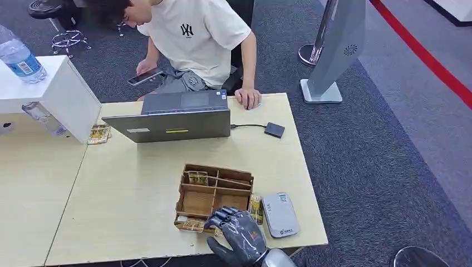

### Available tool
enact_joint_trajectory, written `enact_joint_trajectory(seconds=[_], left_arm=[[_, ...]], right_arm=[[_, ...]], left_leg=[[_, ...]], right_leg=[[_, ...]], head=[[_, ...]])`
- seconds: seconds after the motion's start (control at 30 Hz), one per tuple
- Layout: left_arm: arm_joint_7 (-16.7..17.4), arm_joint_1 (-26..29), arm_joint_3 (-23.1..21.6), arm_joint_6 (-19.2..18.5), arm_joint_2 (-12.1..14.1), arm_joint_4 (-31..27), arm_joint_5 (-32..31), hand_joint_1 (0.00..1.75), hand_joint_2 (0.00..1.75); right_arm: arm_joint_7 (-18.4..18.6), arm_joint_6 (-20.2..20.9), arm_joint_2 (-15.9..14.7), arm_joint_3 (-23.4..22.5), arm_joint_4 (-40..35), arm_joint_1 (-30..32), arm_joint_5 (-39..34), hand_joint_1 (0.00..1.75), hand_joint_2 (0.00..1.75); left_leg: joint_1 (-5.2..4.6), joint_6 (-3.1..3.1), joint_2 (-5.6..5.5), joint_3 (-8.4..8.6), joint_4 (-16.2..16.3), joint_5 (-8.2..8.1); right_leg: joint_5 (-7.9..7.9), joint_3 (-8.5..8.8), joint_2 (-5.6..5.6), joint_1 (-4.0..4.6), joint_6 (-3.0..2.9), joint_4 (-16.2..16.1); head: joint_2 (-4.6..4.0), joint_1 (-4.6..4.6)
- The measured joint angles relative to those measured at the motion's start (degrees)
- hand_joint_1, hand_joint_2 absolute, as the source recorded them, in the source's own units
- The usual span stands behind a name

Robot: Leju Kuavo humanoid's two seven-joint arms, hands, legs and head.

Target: Pass the card to the sensor for recognition and then transmit it.

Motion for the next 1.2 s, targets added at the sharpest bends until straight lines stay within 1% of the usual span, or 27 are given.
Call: enact_joint_trajectory(seconds=[0.1,0.13,0.2,0.27,0.37,0.4,0.43,0.57,0.6,0.67,0.73,0.87,0.93,1.1,1.17,1.2], left_arm=[[0.04,0.00,0.04,0.00,0.00,0.00,0.20,0.00,0.00],[0.07,0.00,0.04,0.02,0.00,0.00,0.26,0.00,0.00],[0.11,0.00,0.09,0.07,0.00,0.00,0.37,0.00,0.00],[0.13,0.00,0.15,0.15,0.00,0.00,0.46,0.00,0.00],[0.18,-0.01,0.31,0.20,0.00,0.00,0.50,0.00,0.00],[0.18,0.00,0.44,0.20,0.00,0.00,0.52,0.00,0.00],[0.18,0.00,0.50,0.22,0.00,0.00,0.52,0.00,0.00],[0.31,-0.01,0.55,0.24,0.02,0.00,0.50,0.00,0.00],[0.37,0.00,0.55,0.24,0.02,0.00,0.52,0.00,0.00],[0.37,0.00,0.57,0.24,0.04,0.00,0.52,0.00,0.00],[0.37,0.00,0.59,0.31,0.04,0.00,0.50,0.00,0.00],[0.44,-0.01,0.63,0.42,0.07,0.00,0.52,0.00,0.00],[0.46,0.00,0.68,0.42,0.07,0.00,0.50,0.00,0.00],[0.48,-0.01,0.92,0.44,0.07,0.00,0.52,0.00,0.00],[0.48,-0.01,0.94,0.44,0.07,0.00,0.52,0.00,0.00],[0.50,-0.01,0.98,0.44,0.07,0.00,0.50,0.00,0.00]], right_arm=[[0.00,-0.09,-0.15,0.17,0.13,-0.04,0.00,1.06,1.75],[0.02,-0.11,-0.20,0.24,0.13,-0.06,0.00,1.10,1.75],[0.48,-0.09,-0.35,0.39,0.13,-0.08,0.00,1.06,1.75],[1.29,-0.02,-0.63,0.81,0.13,-0.32,0.00,1.08,1.75],[2.38,-0.04,-1.09,1.84,0.13,-0.92,-0.18,1.03,1.75],[2.47,-0.09,-1.20,2.14,0.13,-1.07,-0.22,0.96,1.75],[2.66,-0.11,-1.35,2.49,0.15,-1.24,-0.30,0.94,1.75],[3.10,-0.17,-1.73,3.45,0.17,-1.77,-0.52,0.96,1.75],[3.15,-0.17,-1.75,3.61,0.22,-1.88,-0.63,0.99,1.75],[3.19,-0.11,-1.90,4.09,0.28,-2.07,-0.81,0.98,1.75],[3.21,-0.09,-1.99,4.33,0.37,-2.21,-0.94,1.03,1.75],[3.41,-0.09,-2.19,5.18,0.50,-2.69,-1.36,1.05,1.75],[3.52,-0.09,-2.30,5.46,0.55,-2.87,-1.49,0.98,1.75],[4.00,-0.04,-2.54,6.27,0.68,-3.33,-2.05,0.94,1.75],[4.28,0.00,-2.69,6.67,0.74,-3.48,-2.19,0.86,1.75],[4.28,0.00,-2.80,6.89,0.79,-3.60,-2.23,0.87,1.75]], left_leg=[[0.00,0.00,0.02,0.00,0.00,0.00],[0.00,0.00,0.02,0.00,0.00,0.00],[0.00,0.00,0.06,0.00,0.00,0.00],[0.00,0.00,0.10,0.00,0.00,0.00],[0.00,0.00,0.16,0.01,0.00,0.00],[0.00,0.00,0.16,0.00,0.00,0.00],[0.00,0.00,0.17,0.00,0.00,0.00],[0.00,0.00,0.18,0.00,0.00,0.00],[0.00,0.00,0.19,0.00,0.00,0.00],[0.00,0.00,0.22,0.01,0.00,-0.01],[0.00,0.00,0.23,0.01,0.00,-0.01],[0.00,0.00,0.25,0.00,0.00,-0.01],[0.00,0.00,0.25,0.00,0.00,-0.01],[0.00,0.00,0.27,0.00,0.00,-0.01],[0.00,0.00,0.27,0.00,0.00,-0.01],[0.00,0.00,0.28,0.00,0.00,-0.01]], right_leg=[[0.00,-0.01,0.01,0.00,0.00,0.00],[0.00,-0.01,0.02,0.00,0.00,0.00],[0.00,-0.02,0.05,0.00,0.00,0.00],[0.00,-0.03,0.09,0.00,0.00,0.00],[0.01,-0.05,0.13,0.00,0.00,0.00],[0.01,-0.06,0.14,0.00,0.00,0.00],[0.01,-0.06,0.14,0.00,0.00,0.00],[0.01,-0.08,0.15,0.00,0.00,0.00],[0.01,-0.08,0.16,0.00,-0.01,0.00],[0.01,-0.09,0.20,0.00,-0.01,0.00],[0.01,-0.09,0.21,0.00,-0.01,0.00],[0.02,-0.10,0.24,0.00,-0.01,0.00],[0.02,-0.11,0.24,0.00,-0.01,0.00],[0.02,-0.12,0.25,0.00,-0.02,0.00],[0.02,-0.12,0.26,0.00,-0.02,0.00],[0.02,-0.13,0.26,0.00,-0.02,0.00]], head=[[0.00,0.00],[0.00,0.00],[0.00,0.00],[0.00,0.00],[0.00,0.02],[0.00,0.00],[0.00,0.02],[0.00,0.00],[0.00,0.00],[0.00,0.00],[0.00,0.00],[0.00,0.00],[0.00,0.00],[0.00,0.00],[0.00,0.00],[0.00,0.00]])
